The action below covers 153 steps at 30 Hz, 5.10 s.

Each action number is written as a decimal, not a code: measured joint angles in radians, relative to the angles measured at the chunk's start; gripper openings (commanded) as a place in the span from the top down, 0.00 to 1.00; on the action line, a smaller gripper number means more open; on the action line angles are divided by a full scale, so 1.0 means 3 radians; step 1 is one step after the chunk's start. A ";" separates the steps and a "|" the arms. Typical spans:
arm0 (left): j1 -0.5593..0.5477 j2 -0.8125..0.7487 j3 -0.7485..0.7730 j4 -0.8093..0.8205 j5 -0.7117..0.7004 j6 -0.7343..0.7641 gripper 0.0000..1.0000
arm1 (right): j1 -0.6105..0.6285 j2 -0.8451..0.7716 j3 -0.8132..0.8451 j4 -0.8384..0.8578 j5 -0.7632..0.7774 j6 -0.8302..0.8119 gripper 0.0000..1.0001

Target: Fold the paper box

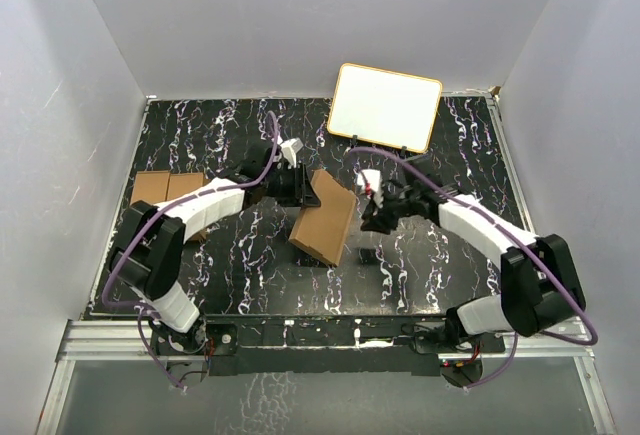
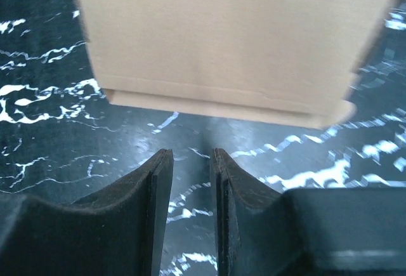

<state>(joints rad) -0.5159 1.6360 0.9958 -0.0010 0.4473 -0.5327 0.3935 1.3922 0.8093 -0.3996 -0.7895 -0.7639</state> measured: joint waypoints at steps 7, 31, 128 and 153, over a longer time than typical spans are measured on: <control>-0.0161 0.0187 0.0439 -0.0434 -0.0121 0.0281 1.00 | -0.0858 -0.0151 0.0020 0.0122 -0.0364 0.0409 0.58; -0.0902 0.0216 0.0828 -0.0807 -0.1246 0.0443 1.00 | -0.1218 0.0245 -0.0097 0.0853 -0.0422 0.1472 0.50; 0.0253 -0.0312 -0.1043 0.1643 0.1205 0.0140 1.00 | -0.0983 0.0928 -0.0264 0.1952 -0.0796 0.3063 0.69; 0.0270 -0.0389 -0.1429 0.2277 0.1146 -0.0291 1.00 | -0.0982 0.0872 -0.0371 0.2029 -0.0896 0.2880 0.92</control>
<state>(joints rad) -0.4351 1.5192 0.5671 0.6823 0.7910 -0.6201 0.0990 1.6539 0.6979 0.2092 -1.0584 0.1001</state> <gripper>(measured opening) 0.311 0.097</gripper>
